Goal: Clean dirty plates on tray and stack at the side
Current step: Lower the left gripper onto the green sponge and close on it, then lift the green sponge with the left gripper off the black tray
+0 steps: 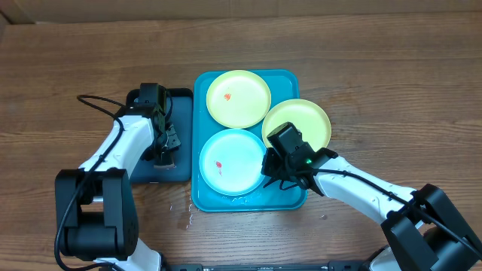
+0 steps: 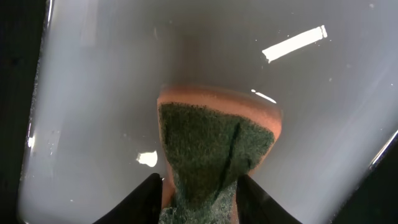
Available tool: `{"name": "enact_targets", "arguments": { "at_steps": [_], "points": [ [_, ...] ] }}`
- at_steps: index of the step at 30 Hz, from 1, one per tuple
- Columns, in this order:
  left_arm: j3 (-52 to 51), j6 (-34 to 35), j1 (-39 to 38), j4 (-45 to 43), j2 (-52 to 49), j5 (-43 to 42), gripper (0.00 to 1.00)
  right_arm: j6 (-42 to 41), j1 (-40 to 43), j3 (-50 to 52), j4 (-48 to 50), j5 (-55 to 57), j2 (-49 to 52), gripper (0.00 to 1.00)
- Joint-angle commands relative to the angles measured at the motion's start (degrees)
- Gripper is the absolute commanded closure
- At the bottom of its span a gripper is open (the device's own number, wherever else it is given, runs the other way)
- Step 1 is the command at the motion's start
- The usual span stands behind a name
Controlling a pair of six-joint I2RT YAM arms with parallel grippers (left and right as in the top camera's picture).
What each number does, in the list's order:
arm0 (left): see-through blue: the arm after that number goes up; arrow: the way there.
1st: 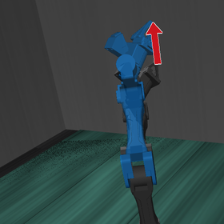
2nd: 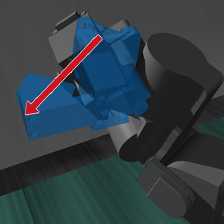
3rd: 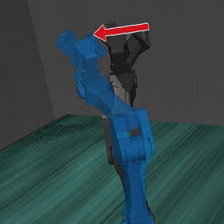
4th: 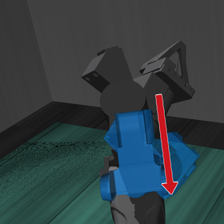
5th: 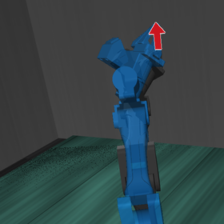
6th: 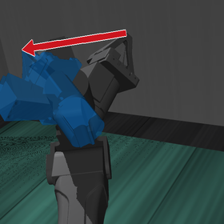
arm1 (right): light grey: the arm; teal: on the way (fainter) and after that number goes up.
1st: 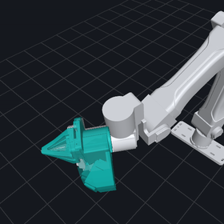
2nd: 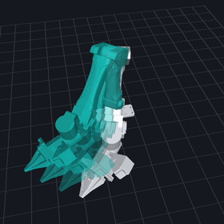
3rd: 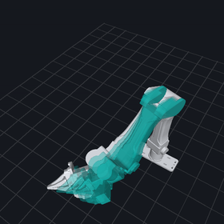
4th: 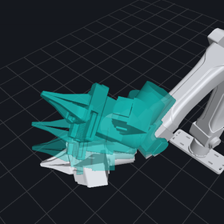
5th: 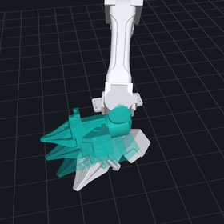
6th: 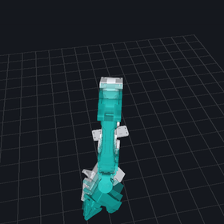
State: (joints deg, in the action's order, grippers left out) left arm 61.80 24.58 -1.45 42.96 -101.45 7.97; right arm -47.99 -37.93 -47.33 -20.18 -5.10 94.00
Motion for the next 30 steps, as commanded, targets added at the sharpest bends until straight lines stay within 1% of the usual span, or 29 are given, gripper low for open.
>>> {"name": "enact_targets", "arguments": {
  "at_steps": [1,3,7,15,18,21,22,24,25,28,30],
  "points": [
    [-0.55,0.72,0.42,-0.20,-0.44,-0.04,0.64,-0.48,-0.31,0.39,0.61,0.33,0.00,0.95],
    [-0.55,0.72,0.42,-0.37,-0.46,0.11,0.67,-0.48,-0.31,0.39,0.61,0.33,0.00,0.95],
    [-0.66,0.68,0.42,0.02,-0.46,0.11,0.65,-0.48,-0.31,0.39,0.61,0.33,0.00,0.95],
    [-1.66,-1.11,0.42,-0.31,-0.46,0.13,0.70,-0.48,-0.31,0.39,0.66,0.35,0.00,0.95],
    [-1.70,-1.73,0.42,-0.39,-0.46,0.11,0.74,-0.48,-0.31,0.39,0.66,0.33,0.00,0.95],
    [-1.70,-1.95,0.42,-0.90,-0.46,0.11,0.74,-0.48,-0.31,0.39,0.66,0.35,0.00,0.95],
    [-1.70,-2.27,0.42,-1.07,-0.46,0.09,0.79,-0.48,-0.31,0.39,0.66,0.33,0.00,0.95],
    [-1.70,-2.78,0.37,-1.44,-0.46,-0.37,0.96,-0.48,-0.31,0.39,0.66,0.35,0.00,0.95],
    [-1.70,-3.13,0.35,-1.68,-0.46,-0.57,0.96,-0.48,-0.31,0.39,0.66,0.35,0.00,0.95],
    [-1.62,-7.21,0.37,-2.97,-0.44,-1.16,0.96,-0.48,-0.31,0.39,0.68,0.33,0.00,0.95],
    [-0.92,-8.20,0.42,-3.17,-0.44,-1.46,0.96,-0.48,-0.31,0.39,0.68,0.33,0.00,0.95]
  ]
}}
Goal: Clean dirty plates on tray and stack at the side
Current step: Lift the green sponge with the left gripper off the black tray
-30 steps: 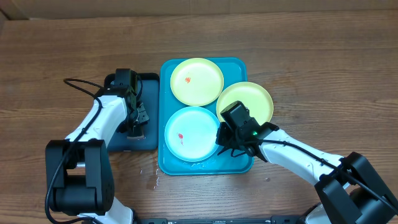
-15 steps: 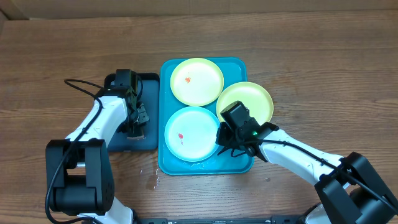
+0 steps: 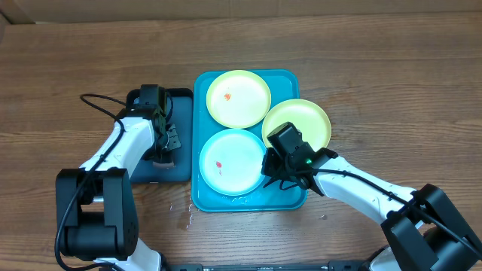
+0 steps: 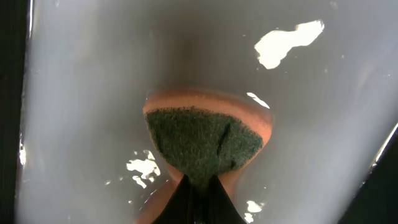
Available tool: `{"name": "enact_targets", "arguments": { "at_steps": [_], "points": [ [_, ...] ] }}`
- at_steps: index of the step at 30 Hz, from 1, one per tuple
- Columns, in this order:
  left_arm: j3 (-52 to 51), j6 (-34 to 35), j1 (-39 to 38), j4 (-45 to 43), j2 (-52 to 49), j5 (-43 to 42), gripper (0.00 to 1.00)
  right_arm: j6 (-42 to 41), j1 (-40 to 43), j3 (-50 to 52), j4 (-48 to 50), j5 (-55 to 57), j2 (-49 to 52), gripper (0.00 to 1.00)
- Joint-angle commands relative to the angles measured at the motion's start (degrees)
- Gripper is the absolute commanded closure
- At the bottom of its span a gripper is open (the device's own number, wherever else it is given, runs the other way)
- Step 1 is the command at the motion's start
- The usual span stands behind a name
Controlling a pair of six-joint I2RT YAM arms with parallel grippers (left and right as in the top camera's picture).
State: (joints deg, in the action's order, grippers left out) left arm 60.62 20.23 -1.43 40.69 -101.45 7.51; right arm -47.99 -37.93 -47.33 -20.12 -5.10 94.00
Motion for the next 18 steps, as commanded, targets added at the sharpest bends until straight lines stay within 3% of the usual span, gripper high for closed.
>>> {"name": "enact_targets", "arguments": {
  "at_steps": [1,11,18],
  "points": [
    [0.74,-4.24,0.39,-0.87,-0.44,-1.14,0.96,-0.48,-0.31,0.39,0.61,0.33,0.00,0.95],
    [4.46,-9.97,0.35,-0.90,-0.44,-1.18,0.96,-0.46,-0.31,0.39,0.57,0.35,0.00,0.95],
    [3.43,-9.92,0.24,-0.94,-0.46,-2.73,0.96,-0.46,-0.31,0.39,0.57,0.37,0.00,0.95]
  ]
}}
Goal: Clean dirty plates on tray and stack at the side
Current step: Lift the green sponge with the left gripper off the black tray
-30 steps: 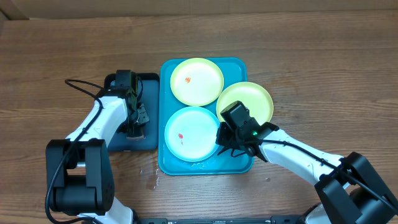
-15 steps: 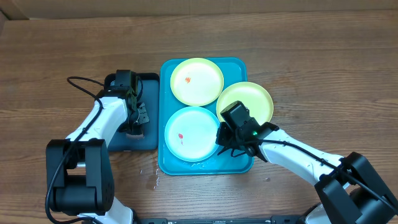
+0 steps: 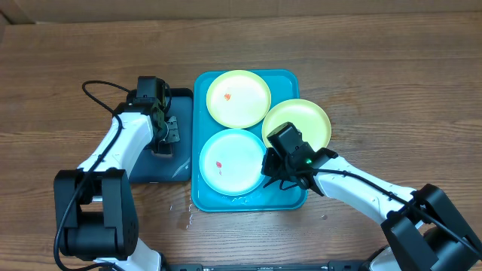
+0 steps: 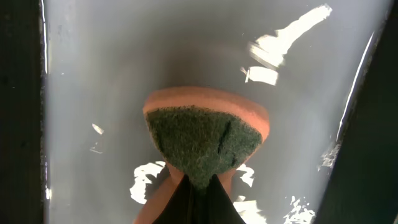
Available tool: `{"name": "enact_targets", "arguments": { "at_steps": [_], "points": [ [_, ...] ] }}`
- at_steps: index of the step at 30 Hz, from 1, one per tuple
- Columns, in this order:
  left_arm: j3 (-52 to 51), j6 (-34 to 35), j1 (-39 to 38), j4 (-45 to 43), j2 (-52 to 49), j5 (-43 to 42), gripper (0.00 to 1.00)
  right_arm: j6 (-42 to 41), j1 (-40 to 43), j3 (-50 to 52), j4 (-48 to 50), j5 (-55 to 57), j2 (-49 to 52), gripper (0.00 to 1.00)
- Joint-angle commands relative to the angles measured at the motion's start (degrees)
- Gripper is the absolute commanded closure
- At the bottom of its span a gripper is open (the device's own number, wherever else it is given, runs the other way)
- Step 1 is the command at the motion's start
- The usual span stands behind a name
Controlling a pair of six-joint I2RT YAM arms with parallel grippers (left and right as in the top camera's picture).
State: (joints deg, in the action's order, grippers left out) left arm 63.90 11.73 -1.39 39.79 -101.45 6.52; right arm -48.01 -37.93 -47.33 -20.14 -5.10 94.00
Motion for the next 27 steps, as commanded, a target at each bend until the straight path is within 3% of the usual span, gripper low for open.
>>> {"name": "enact_targets", "arguments": {
  "at_steps": [1,4,7,9,17,27],
  "points": [
    [-0.24,-1.40,0.20,-0.22,-0.46,-2.34,0.96,-0.42,-0.31,0.39,0.59,0.37,0.00,0.95],
    [-1.42,-1.18,0.20,-1.38,-0.46,-2.60,0.94,-0.42,-0.31,0.39,0.59,0.37,0.00,0.95],
    [-1.92,-1.22,0.20,-2.34,-0.46,-3.54,0.66,-0.39,-0.31,0.39,0.59,0.37,0.00,0.95],
    [-1.92,-1.22,0.20,-2.62,-0.46,-3.63,0.60,-0.20,-0.31,0.39,0.59,0.37,0.00,0.94],
    [-1.95,-1.27,0.20,-1.92,-0.46,-2.95,0.65,-0.20,-0.31,0.39,0.59,0.37,0.00,0.94],
    [-4.26,-1.25,0.20,-1.53,-0.46,0.81,0.63,-0.20,-0.31,0.39,0.57,0.37,0.00,0.94]
  ]
}}
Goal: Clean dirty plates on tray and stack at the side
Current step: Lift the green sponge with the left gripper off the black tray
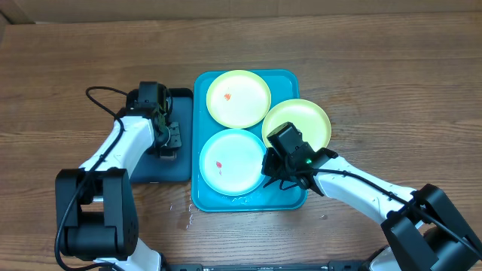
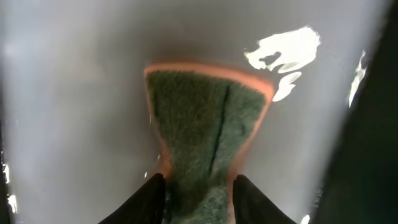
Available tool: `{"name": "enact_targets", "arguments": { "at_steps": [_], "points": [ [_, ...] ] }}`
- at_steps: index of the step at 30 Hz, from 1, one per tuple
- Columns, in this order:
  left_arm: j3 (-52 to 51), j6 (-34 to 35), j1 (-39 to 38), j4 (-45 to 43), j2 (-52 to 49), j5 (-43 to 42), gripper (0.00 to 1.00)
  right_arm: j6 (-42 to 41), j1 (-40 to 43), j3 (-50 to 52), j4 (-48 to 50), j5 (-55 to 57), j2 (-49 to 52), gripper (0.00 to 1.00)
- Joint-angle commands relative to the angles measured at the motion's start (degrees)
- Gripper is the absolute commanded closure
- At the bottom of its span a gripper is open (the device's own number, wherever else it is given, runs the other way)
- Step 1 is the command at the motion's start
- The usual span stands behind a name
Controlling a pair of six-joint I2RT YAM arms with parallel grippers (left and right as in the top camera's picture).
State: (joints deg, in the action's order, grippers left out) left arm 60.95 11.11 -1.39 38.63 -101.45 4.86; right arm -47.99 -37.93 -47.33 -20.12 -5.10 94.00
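In the left wrist view my left gripper (image 2: 199,200) is shut on a sponge (image 2: 205,118), green scouring face toward the camera with an orange body behind. The sponge sits in grey water. Overhead, the left gripper (image 1: 165,142) is down in the dark basin (image 1: 143,172) left of the teal tray (image 1: 297,197). On the tray lie a yellow-green plate (image 1: 248,105) and a light blue plate (image 1: 237,154), each with a red spot. A second yellow-green plate (image 1: 305,119) overhangs the tray's right side. My right gripper (image 1: 276,173) rests at the blue plate's right rim; its jaws are hidden.
Water drops lie on the wooden table (image 1: 376,75) by the tray's front left corner. The left arm's cable (image 1: 102,92) loops behind the basin. The basin's dark wall (image 2: 373,124) rises at the right of the left wrist view.
My left jaws, pinched tight on the sponge before, now stand wider with the sponge spread between them. The gripper sits slightly nearer the basin's front. The right arm and the plates are unchanged.
At first the left gripper held the sponge loosely in the basin's water. Then it was squeezed hard on it, and stayed squeezed a little farther back in the basin. Now the grip is eased. The right gripper stayed by the blue plate throughout.
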Motion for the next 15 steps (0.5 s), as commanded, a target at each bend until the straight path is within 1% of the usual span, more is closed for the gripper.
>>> {"name": "enact_targets", "arguments": {
  "at_steps": [1,2,3,4,6,11,13,15],
  "points": [
    [-1.53,-0.63,0.20,-0.85,-0.46,2.58,0.66,-0.22,-0.31,0.39,0.55,0.37,0.00,0.94],
    [-1.57,-0.63,0.20,-1.11,-0.46,2.56,0.70,-0.22,-0.31,0.39,0.55,0.37,0.00,0.94],
    [-1.57,-0.63,0.20,-1.31,-0.46,2.56,0.75,-0.22,-0.31,0.39,0.55,0.37,0.00,0.94],
    [-1.57,-0.63,0.20,-1.57,-0.46,2.47,0.83,-0.22,-0.31,0.39,0.55,0.37,0.00,0.94],
    [-1.57,-0.68,0.20,-2.12,-0.46,0.55,0.96,-0.22,-0.31,0.39,0.55,0.37,0.00,0.94],
    [-0.83,-4.81,0.33,-2.71,-0.44,-11.37,0.96,-0.22,-0.31,0.39,0.57,0.37,0.00,0.94],
    [0.57,-4.92,0.37,-1.03,-0.22,-13.75,0.96,-0.22,-0.31,0.39,0.57,0.37,0.00,0.94],
    [2.82,-4.90,0.66,1.75,0.33,-14.16,0.96,-0.22,-0.31,0.39,0.55,0.37,0.00,0.94]
  ]
}}
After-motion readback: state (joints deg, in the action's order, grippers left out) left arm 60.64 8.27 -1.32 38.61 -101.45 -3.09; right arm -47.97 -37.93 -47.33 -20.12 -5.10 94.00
